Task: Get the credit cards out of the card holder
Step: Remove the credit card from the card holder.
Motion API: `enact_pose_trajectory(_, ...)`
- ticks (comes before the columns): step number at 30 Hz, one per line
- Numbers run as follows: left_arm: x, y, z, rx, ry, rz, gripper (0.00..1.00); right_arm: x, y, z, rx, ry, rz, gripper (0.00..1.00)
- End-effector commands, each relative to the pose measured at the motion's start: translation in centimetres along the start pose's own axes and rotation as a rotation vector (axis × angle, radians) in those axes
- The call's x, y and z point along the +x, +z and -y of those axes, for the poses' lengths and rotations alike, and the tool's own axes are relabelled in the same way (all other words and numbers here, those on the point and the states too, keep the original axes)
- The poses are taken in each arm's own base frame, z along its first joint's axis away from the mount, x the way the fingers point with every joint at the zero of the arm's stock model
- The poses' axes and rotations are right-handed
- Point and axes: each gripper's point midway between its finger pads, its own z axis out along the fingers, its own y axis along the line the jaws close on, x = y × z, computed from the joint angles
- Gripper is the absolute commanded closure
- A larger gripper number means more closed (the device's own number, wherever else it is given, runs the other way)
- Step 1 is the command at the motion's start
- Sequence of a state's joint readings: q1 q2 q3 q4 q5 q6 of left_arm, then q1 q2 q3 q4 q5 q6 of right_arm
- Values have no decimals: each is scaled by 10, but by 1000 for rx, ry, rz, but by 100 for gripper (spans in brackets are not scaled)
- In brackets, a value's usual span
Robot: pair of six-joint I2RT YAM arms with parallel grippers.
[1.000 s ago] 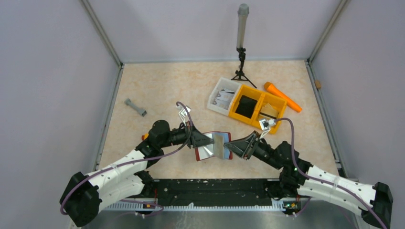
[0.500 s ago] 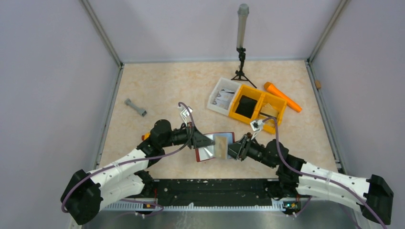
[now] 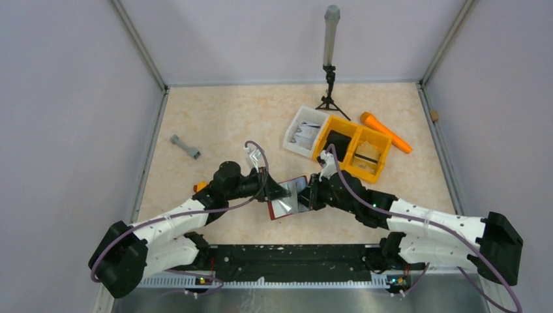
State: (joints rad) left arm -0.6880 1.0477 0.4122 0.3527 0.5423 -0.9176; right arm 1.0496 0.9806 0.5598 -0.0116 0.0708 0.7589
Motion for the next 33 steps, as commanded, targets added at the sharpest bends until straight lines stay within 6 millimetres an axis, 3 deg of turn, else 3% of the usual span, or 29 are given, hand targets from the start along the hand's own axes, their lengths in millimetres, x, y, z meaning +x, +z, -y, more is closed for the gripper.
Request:
enact_pose_trajectory(1, -8, 0, 39, 135, 89, 5, 82, -24, 0, -27, -64, -14, 52, 100)
enact_pose_trajectory(4, -7, -3, 41, 138, 93, 6, 71, -26, -3, -24, -48, -4, 64, 100)
enact_pose_trajectory(9, -5, -13, 47, 164, 117, 31, 24, -23, -7, -19, -49, 29, 73, 100)
enact_pose_trajectory(13, -5, -18, 50, 178, 118, 47, 2, -21, -5, -17, -42, 42, 68, 100)
enact_pose_trajectory(33, -3, 3, 2, -108, 89, -7, 3, -10, 16, -6, 7, 30, 25, 100)
